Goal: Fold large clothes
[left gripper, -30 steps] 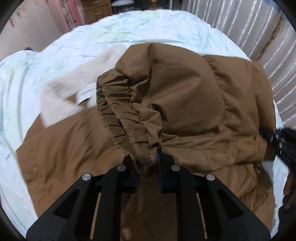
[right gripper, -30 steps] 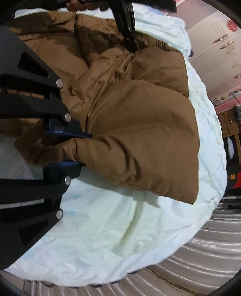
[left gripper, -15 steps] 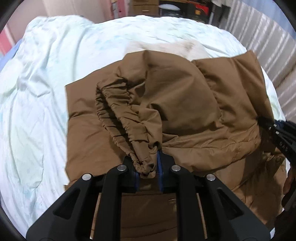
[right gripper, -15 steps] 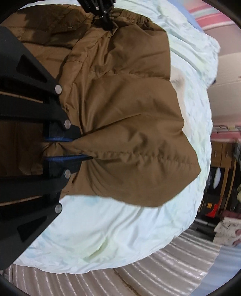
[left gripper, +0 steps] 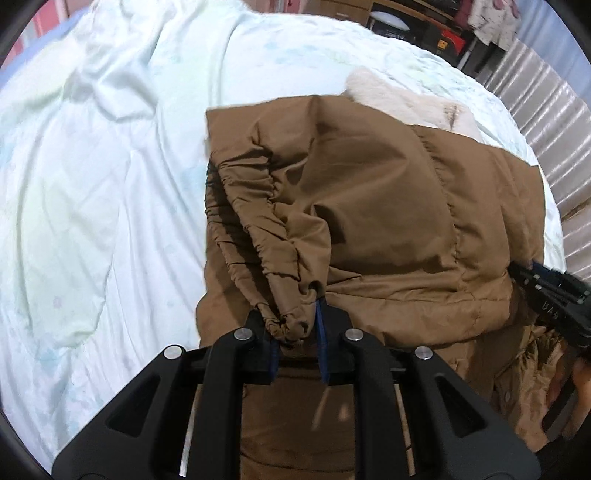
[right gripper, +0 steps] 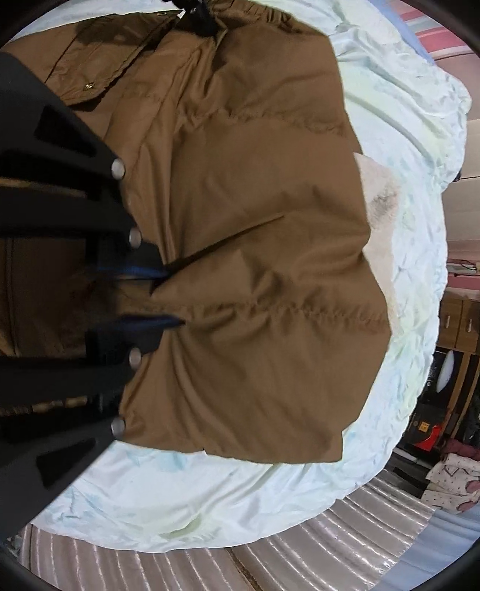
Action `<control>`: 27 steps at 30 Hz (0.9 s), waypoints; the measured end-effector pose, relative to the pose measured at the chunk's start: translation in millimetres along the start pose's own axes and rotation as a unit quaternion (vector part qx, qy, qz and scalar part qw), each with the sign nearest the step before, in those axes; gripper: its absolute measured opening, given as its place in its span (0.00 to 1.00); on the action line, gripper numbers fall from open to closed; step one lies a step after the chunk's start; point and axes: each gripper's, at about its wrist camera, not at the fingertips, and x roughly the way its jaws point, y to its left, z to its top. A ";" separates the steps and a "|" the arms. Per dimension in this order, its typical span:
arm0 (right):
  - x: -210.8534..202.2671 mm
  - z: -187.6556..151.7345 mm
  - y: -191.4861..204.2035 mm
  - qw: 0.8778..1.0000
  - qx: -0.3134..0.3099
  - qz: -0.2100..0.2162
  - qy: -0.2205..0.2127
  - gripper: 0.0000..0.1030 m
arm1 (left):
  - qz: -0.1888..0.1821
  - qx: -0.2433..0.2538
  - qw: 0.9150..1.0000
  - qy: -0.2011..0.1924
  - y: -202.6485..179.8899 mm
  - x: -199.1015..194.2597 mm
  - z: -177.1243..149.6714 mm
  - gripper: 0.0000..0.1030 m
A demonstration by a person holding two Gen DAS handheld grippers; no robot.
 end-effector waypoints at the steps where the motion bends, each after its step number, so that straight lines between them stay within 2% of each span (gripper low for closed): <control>1: 0.5 0.2 2.1 1.000 0.004 0.001 0.004 0.36 | -0.008 -0.008 1.000 0.005 4.0 0.5 -1.3 0.16; 4: -0.4 -6.3 8.2 1.000 0.007 -0.008 0.013 0.37 | -0.017 -0.017 1.000 0.009 10.1 1.3 -2.4 0.16; 5: -0.1 -5.2 13.0 1.000 0.006 -0.012 0.014 0.37 | -0.019 -0.018 1.000 0.010 17.6 -2.0 -4.0 0.16; 6: -2.8 -6.0 15.2 1.000 0.005 -0.017 0.014 0.37 | -0.023 -0.020 0.999 0.010 44.7 -8.6 -6.7 0.16; 10: -9.1 -7.8 25.6 0.999 -0.002 -0.027 0.019 0.37 | -0.042 -0.040 0.998 0.019 77.9 -17.4 -11.1 0.16; 15: -14.5 -7.8 38.2 0.999 -0.015 -0.043 0.021 0.38 | -0.066 -0.071 0.995 0.036 102.8 -6.1 -14.4 0.17; 18: -17.6 -11.1 38.4 0.999 -0.011 -0.043 0.020 0.46 | -0.064 -0.054 0.996 0.042 98.0 -7.0 -14.7 0.19; 22: -25.8 -15.7 35.1 0.998 -0.025 -0.055 0.012 0.60 | -0.040 -0.036 0.998 0.012 94.9 -39.7 -10.5 0.52; 23: -29.7 -15.9 30.6 0.998 -0.026 -0.060 0.009 0.62 | -0.020 -0.037 0.999 -0.008 95.5 -53.2 -8.8 0.73; 25: -39.2 -13.5 19.0 0.998 -0.017 -0.063 -0.001 0.66 | 0.017 -0.037 0.998 -0.044 93.4 -74.5 -7.5 0.97; 27: -51.9 -8.7 3.9 0.998 0.001 -0.058 -0.016 0.74 | 0.017 -0.031 0.997 -0.063 82.3 -88.9 -4.6 0.97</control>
